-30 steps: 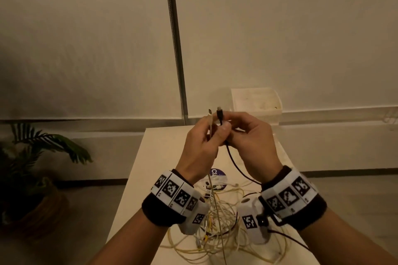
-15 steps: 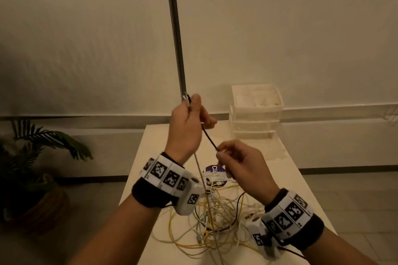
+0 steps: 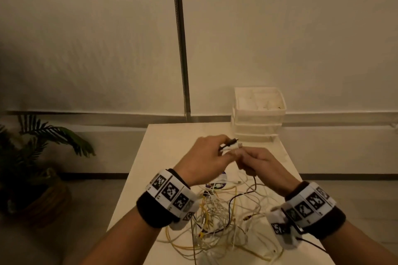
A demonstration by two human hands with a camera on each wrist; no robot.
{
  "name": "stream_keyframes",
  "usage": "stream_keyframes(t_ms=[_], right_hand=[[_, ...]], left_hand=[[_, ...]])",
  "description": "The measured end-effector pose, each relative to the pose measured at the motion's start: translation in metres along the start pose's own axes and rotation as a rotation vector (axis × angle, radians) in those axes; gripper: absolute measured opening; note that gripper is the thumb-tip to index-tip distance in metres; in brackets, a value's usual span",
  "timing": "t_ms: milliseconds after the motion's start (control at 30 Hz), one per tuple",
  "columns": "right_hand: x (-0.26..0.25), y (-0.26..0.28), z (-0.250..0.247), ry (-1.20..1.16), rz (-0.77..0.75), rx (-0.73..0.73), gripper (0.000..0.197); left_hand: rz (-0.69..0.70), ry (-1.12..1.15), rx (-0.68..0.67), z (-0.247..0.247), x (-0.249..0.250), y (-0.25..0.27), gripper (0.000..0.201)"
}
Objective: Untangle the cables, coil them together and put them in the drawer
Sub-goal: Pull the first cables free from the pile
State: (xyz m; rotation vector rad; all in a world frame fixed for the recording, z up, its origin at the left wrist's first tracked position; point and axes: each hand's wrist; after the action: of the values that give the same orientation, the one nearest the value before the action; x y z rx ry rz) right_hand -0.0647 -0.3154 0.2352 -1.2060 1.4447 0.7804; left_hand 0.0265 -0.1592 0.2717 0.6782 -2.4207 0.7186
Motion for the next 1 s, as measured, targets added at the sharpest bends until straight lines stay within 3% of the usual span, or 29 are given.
stream_keyframes(t_ms=[100, 267, 533, 700, 800, 867, 1000], right_hand=[[-0.019, -0.009, -0.009, -0.09, -0.023, 0.005, 0.037], [-0.029, -0.009, -0.015, -0.123, -0.084, 0.005, 0.033], [0.031, -0.004, -0.002, -0.148, -0.033, 0.064, 0.03], [0.055, -0.014, 0.004, 0.032, -0.082, 0.093, 0.031], [0.063, -0.019, 0.007, 0.095, -0.035, 0.122, 0.029], [0.057, -0.021, 0.007, 0.058, -0.034, 0.188, 0.03], [0.037, -0.027, 0.011, -0.074, -0.023, 0.242, 0.032]], left_hand=[[-0.012, 0.047, 0.019, 0.012, 0.002, 0.0, 0.019], [0.073, 0.006, 0.249, 0.001, 0.012, -0.009, 0.023], [-0.005, 0.098, 0.762, -0.056, 0.016, -0.043, 0.025], [-0.042, 0.13, 0.939, -0.072, 0.007, -0.047, 0.03], [-0.064, 0.127, 0.955, -0.079, 0.004, -0.046, 0.025], [-0.102, 0.078, 0.874, -0.08, 0.005, -0.042, 0.013], [-0.063, -0.028, 0.715, -0.06, 0.015, -0.023, 0.059]])
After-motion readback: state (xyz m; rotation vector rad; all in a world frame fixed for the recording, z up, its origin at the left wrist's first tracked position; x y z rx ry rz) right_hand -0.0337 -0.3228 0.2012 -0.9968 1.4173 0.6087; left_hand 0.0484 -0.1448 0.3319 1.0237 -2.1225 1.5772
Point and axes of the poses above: each hand's wrist, its own y-axis away from the middle knuckle, its own z-axis out of the palm, x = y × z, and after that the axes turned 7 degrees about x, right-handed
